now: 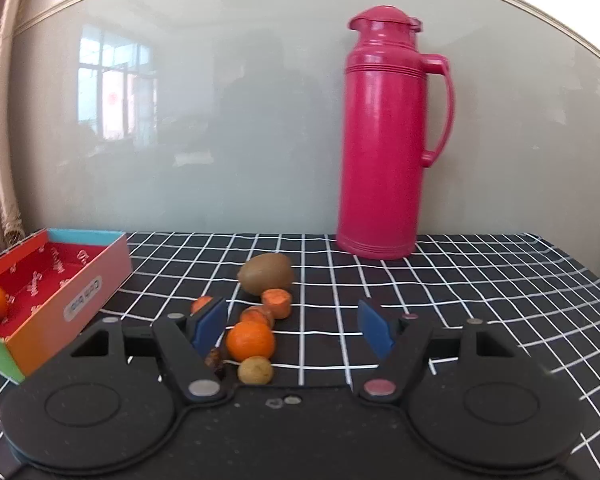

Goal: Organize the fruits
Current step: 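Carry the orange in the left gripper into the box and release, then close the right gripper on another dark water chestnut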

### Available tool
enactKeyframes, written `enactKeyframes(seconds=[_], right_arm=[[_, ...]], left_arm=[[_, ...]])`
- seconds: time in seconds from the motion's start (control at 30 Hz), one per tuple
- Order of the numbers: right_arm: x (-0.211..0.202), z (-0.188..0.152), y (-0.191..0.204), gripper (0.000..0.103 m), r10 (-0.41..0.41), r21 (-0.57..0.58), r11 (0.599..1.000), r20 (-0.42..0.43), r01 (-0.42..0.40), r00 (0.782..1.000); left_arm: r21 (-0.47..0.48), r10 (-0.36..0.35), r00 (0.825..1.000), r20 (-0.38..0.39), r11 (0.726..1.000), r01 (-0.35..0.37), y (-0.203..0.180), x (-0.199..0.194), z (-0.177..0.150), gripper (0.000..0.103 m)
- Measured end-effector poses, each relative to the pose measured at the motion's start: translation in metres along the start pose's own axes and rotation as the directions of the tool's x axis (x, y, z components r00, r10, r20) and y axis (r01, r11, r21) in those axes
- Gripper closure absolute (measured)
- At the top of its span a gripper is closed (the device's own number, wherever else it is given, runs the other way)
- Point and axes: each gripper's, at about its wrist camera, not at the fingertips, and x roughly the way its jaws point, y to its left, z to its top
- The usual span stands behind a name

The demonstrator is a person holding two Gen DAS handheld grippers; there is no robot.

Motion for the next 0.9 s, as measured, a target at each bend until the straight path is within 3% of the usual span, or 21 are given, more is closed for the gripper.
enactKeyframes(seconds=[0.47, 0.9], right_arm=[[0.014, -0.009, 0.046, 0.035, 0.131, -0.059, 0.989, -0.080, -0.136, 0.988], [0.037, -0.018, 0.062, 0.042, 0.113, -0.046, 0.991, -0.175, -0.123, 0.978]], left_arm=[[-0.025, 0.035, 0.999, -0.003, 0.999, -0.035, 0.030, 0.001, -0.002, 0.004], [-0.046, 0.079, 0.997, -0.010, 0.996, -0.079, 0.058, 0.002, -0.005, 0.004]])
